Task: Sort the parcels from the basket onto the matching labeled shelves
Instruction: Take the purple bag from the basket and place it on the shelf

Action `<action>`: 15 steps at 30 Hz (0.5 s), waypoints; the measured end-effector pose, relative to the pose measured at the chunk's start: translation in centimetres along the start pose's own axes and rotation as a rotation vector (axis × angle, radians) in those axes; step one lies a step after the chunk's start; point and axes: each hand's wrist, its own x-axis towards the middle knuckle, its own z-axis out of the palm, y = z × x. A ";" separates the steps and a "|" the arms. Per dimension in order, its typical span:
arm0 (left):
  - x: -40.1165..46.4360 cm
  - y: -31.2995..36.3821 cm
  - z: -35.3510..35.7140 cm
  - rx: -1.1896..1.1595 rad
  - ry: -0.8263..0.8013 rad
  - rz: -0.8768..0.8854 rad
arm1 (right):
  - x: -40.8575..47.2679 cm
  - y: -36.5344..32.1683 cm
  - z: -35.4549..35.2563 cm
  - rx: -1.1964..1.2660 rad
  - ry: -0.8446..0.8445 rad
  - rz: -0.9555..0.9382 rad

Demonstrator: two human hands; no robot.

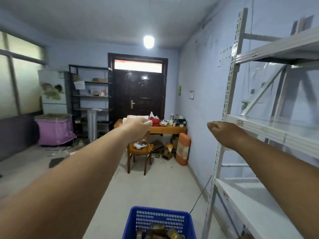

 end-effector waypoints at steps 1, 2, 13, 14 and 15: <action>0.9 -1.0 0.8 -0.010 -0.006 -0.023 | 1.5 0.0 1.2 0.007 -0.009 -0.001; 1.8 -1.7 1.6 -0.022 -0.012 -0.047 | 2.8 -0.1 2.3 0.009 -0.022 0.000; 13.5 -7.6 10.1 -0.092 -0.006 -0.192 | 16.6 0.4 13.7 0.077 -0.167 -0.099; 14.8 -8.5 11.0 -0.084 -0.018 -0.210 | 18.0 0.9 14.9 0.085 -0.186 -0.096; 15.9 -9.4 11.8 -0.082 -0.030 -0.225 | 19.1 1.4 16.0 0.099 -0.201 -0.090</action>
